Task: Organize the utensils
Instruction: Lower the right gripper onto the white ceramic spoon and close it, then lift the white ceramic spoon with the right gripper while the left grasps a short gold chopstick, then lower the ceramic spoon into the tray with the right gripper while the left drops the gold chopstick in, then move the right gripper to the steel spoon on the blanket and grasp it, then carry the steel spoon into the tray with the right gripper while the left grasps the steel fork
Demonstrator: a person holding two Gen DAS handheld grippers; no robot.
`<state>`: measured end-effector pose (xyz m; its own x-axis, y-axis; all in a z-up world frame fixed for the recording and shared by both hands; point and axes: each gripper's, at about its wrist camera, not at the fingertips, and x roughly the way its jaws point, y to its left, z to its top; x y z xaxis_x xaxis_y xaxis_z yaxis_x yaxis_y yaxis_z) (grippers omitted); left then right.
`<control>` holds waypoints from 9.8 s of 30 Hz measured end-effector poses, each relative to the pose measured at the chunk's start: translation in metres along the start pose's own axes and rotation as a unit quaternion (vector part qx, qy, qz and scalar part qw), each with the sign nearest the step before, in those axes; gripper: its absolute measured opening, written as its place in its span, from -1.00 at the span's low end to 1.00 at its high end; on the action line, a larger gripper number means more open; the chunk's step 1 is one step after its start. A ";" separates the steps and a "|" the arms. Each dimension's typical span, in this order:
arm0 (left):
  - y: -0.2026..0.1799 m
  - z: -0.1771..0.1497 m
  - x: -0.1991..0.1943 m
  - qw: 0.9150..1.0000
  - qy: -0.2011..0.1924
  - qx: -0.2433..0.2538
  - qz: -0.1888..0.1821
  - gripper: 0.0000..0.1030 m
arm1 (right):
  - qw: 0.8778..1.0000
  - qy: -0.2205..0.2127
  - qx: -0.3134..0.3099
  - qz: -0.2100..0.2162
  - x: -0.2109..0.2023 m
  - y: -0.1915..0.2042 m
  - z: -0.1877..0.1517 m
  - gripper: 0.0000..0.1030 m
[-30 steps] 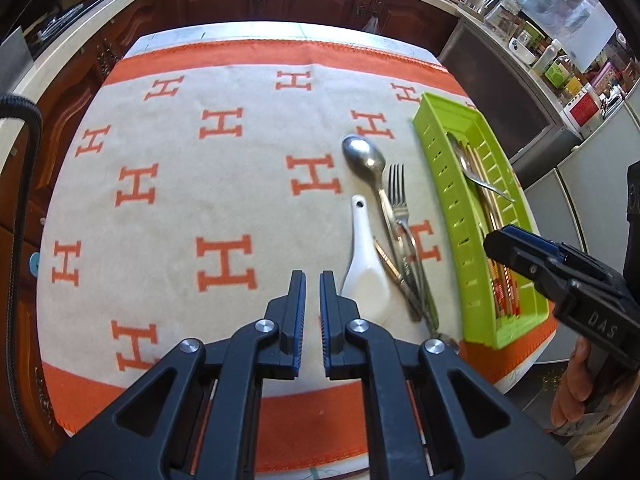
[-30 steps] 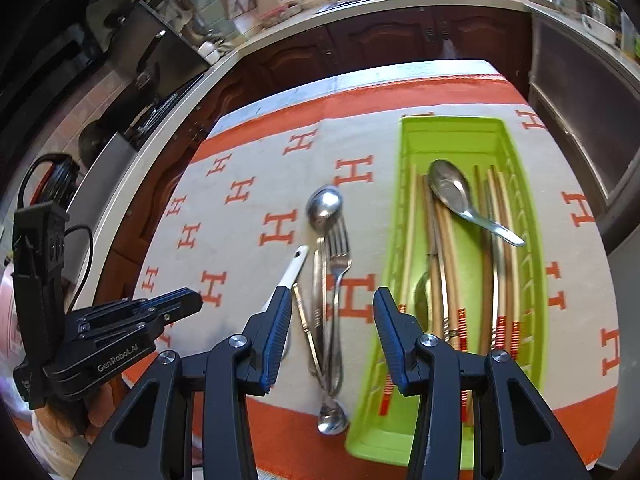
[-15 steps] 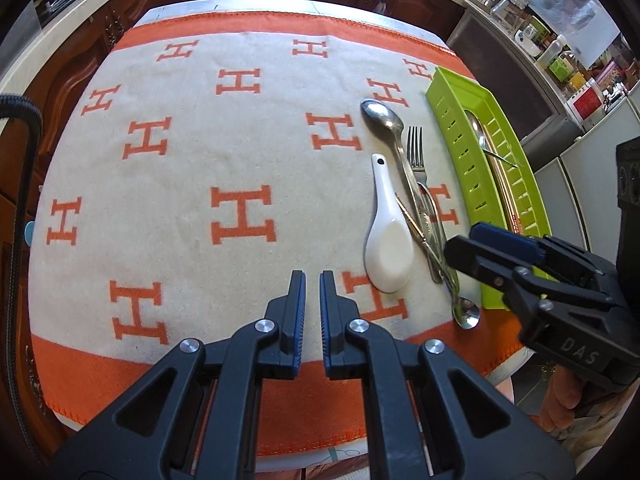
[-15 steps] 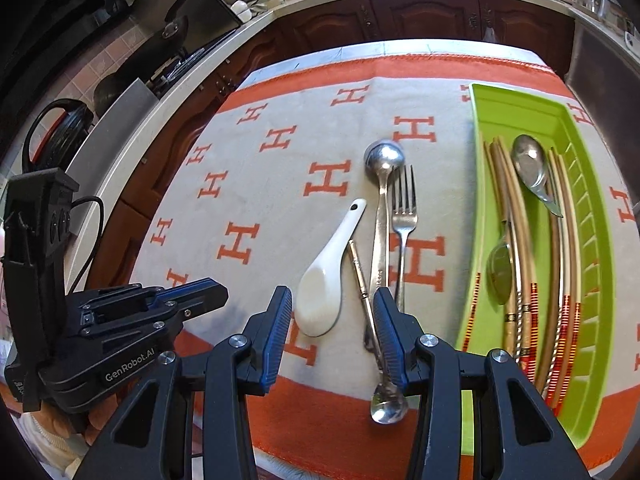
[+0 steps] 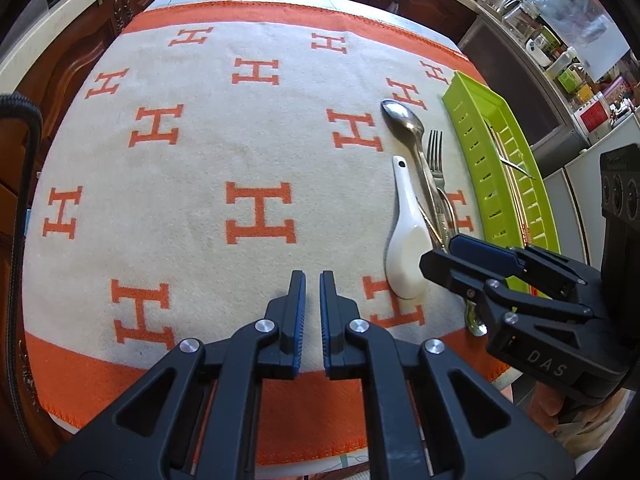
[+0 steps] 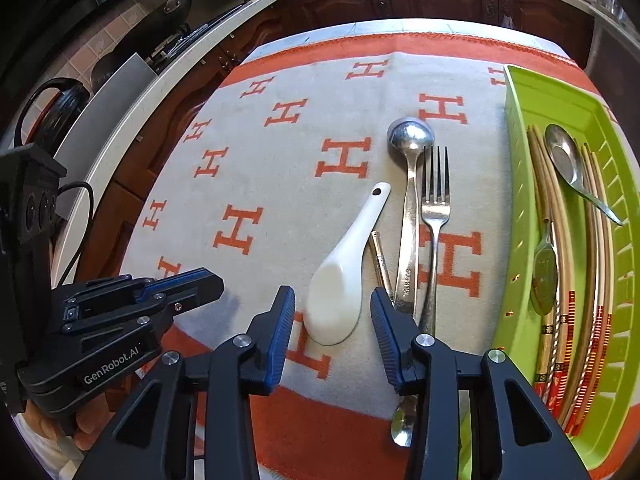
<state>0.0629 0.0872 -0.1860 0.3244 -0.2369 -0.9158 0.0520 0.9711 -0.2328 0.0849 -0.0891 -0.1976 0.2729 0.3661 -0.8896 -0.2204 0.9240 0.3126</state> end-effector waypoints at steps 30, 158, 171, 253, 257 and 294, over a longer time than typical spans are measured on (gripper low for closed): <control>0.013 0.009 0.028 0.999 0.029 -0.010 -0.014 -0.91 | 0.998 0.006 0.014 0.057 0.035 -0.009 0.009 -0.51; -0.129 0.032 -0.005 0.996 0.045 0.051 -0.063 -0.95 | 0.986 -0.100 0.136 0.015 -0.094 -0.128 -0.065 -0.52; -0.061 0.024 -0.044 0.999 -0.023 0.026 0.010 -0.72 | 0.993 -0.083 0.081 0.008 -0.097 -0.074 -0.056 -0.46; 0.035 0.043 0.008 0.999 -0.020 -0.046 0.008 -0.25 | 0.996 0.028 0.082 -0.016 0.053 -0.048 0.071 -0.81; 0.036 0.042 0.008 0.999 -0.019 -0.047 0.007 -0.25 | 0.998 0.016 0.033 -0.049 0.052 -0.028 0.068 -0.82; -0.005 0.036 0.014 1.000 0.006 0.005 -0.028 -0.25 | 0.998 -0.043 0.007 -0.046 -0.002 -0.014 0.048 -0.96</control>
<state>0.1012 0.0797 -0.1858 0.3101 -0.2920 -0.9047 0.0788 0.9563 -0.2817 0.1320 -0.0978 -0.1839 0.3719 0.2870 -0.8828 -0.1770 0.9555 0.2361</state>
